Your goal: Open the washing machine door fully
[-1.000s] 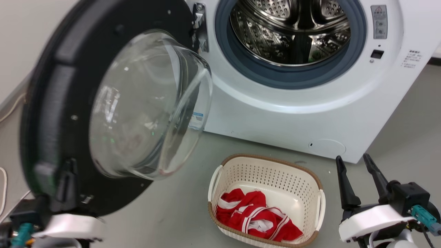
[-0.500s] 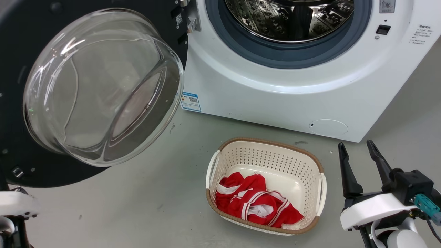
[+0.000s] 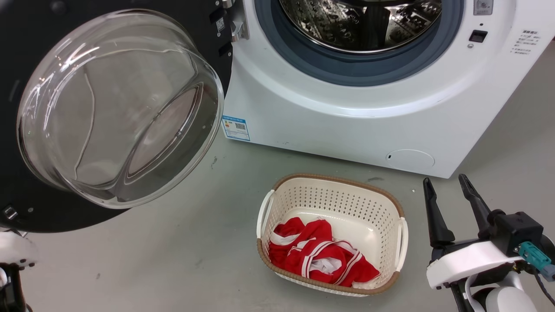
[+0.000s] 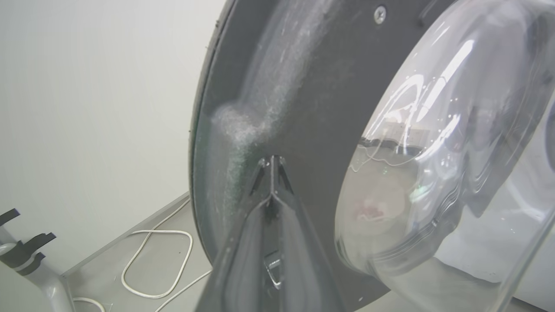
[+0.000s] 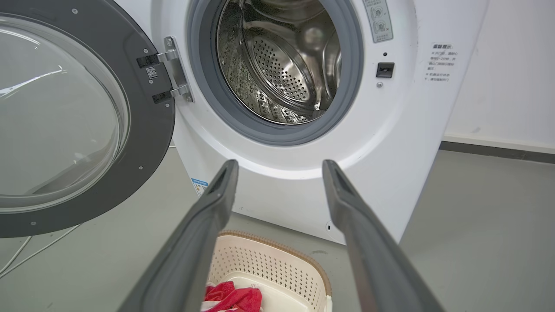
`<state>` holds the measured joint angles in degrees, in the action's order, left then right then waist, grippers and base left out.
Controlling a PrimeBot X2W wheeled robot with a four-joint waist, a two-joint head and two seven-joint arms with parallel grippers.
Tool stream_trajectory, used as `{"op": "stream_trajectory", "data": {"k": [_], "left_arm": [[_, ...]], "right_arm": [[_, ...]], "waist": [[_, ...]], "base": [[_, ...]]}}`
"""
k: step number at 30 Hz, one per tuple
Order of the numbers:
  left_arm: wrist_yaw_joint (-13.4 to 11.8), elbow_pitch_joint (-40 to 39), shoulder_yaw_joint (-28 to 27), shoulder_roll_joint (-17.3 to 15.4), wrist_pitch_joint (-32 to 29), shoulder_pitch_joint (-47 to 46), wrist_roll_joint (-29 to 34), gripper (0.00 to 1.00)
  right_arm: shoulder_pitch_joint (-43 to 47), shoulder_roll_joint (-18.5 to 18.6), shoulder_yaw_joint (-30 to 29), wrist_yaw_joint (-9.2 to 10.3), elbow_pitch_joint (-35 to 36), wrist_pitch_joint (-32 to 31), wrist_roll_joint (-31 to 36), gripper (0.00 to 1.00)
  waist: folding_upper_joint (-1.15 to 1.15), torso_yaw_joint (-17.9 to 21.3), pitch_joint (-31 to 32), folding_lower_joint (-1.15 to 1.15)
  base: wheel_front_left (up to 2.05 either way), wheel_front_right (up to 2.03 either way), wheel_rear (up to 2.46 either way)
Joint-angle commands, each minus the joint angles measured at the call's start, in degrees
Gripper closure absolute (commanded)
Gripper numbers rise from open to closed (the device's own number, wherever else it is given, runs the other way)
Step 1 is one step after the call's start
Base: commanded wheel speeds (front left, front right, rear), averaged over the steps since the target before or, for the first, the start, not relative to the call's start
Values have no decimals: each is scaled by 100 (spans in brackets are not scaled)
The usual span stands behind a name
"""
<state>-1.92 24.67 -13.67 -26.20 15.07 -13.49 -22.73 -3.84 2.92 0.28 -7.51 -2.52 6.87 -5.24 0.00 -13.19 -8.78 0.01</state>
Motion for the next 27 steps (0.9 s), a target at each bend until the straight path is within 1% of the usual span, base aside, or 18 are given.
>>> {"op": "stream_trajectory", "data": {"k": [1, 6, 9, 11, 13, 16, 19, 20, 22, 23, 24, 27], "left_arm": [[-1, -119, -74, 54, 12, 148, 111, 100], [-59, -678, -164, 341, 11, 695, 372, 100], [-56, -1091, -136, 606, 11, 1072, 482, 100], [-84, -1325, -60, 816, 12, 1311, 556, 100], [-60, -1474, 33, 983, 12, 1522, 609, 100], [-126, -1633, 316, 1264, 12, 1751, 746, 100], [-112, -1769, 521, 1455, 13, 1910, 809, 100], [-78, -1810, 588, 1502, 12, 1943, 832, 90], [-63, -1883, 743, 1584, 12, 1963, 896, 24], [-63, -1883, 743, 1584, 12, 1963, 896, 24], [-66, -1874, 812, 1629, 8, 1970, 920, 0], [-64, -1940, 1067, 1732, 7, 1890, 1061, 0]], "right_arm": [[-11, -9, -12, 4, -38, 67, -62, 0], [98, -9, -8, 4, -129, 168, -138, 0], [134, -9, 16, 4, -167, 194, -171, 0], [137, -9, 35, 4, -185, 211, -171, 0], [150, -9, 73, 4, -206, 218, -180, 0], [172, -9, 98, 4, -227, 232, -155, 0], [196, -10, 104, 4, -228, 243, -171, 0], [204, -10, 116, 4, -229, 249, -178, 0], [233, -10, 117, 4, -214, 250, -176, 0], [233, -10, 117, 4, -214, 250, -176, 0], [244, -9, 122, 4, -214, 247, -165, 0], [280, -9, 150, 4, -203, 228, -135, 0]], "waist": [[0, 33, 78, -1], [0, 98, 290, -1], [0, 141, 378, -1], [0, 163, 422, -1], [0, 202, 479, -1], [0, 268, 564, -1], [0, 352, 639, -1], [0, 385, 662, -1], [0, 438, 694, -1], [0, 438, 694, -1], [0, 471, 714, -1], [0, 583, 775, -1]], "base": [[0, 0, 0], [0, 0, 0], [0, 0, 0], [0, 0, 0], [0, 0, 0], [0, 0, 0], [0, 0, 0], [0, 0, 0], [0, 0, 0], [0, 0, 0], [0, 0, 0], [0, 0, 0]]}}
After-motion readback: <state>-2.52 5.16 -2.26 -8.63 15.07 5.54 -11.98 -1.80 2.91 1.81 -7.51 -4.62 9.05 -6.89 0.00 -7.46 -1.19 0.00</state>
